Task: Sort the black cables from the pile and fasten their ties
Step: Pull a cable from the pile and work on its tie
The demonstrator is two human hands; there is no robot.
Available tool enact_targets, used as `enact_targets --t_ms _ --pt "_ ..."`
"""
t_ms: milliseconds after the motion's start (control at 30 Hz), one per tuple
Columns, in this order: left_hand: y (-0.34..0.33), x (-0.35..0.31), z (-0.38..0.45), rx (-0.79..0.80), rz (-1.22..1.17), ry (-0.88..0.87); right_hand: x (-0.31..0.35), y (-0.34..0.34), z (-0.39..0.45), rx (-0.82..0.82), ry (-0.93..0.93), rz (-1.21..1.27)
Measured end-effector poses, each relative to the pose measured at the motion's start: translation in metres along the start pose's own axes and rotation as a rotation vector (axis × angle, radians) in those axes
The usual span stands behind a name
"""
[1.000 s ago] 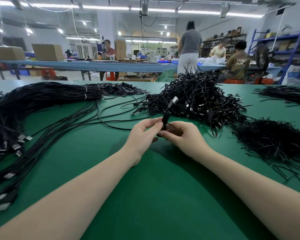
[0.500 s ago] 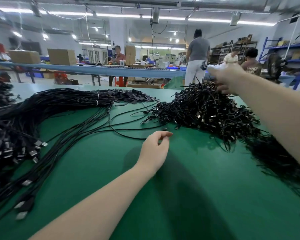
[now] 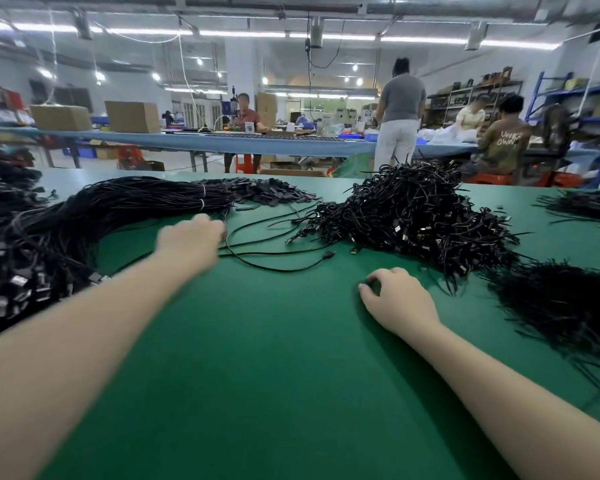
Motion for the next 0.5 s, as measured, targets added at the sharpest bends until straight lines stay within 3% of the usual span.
enact_targets --t_ms 67,167,300,500 --pt "-0.006 0.048 -0.003 0.208 0.229 0.016 -0.001 0.0 0.001 -0.01 0.006 0.012" --pt "-0.028 0.106 -0.026 0.605 -0.051 0.177 0.0 -0.001 0.003 -0.009 0.018 0.026" --pt "-0.027 0.126 -0.041 0.52 -0.34 0.252 0.0 0.001 0.002 0.0 0.021 0.049" --pt "-0.029 0.135 -0.054 0.522 -0.418 0.405 0.0 0.003 0.0 0.015 0.027 0.06"
Point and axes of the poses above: each hand's wrist, its own z-axis towards the middle knuckle, its own y-axis out of the back of the hand, x = y × z, the point moved 7 cm from there along z, towards the middle knuckle
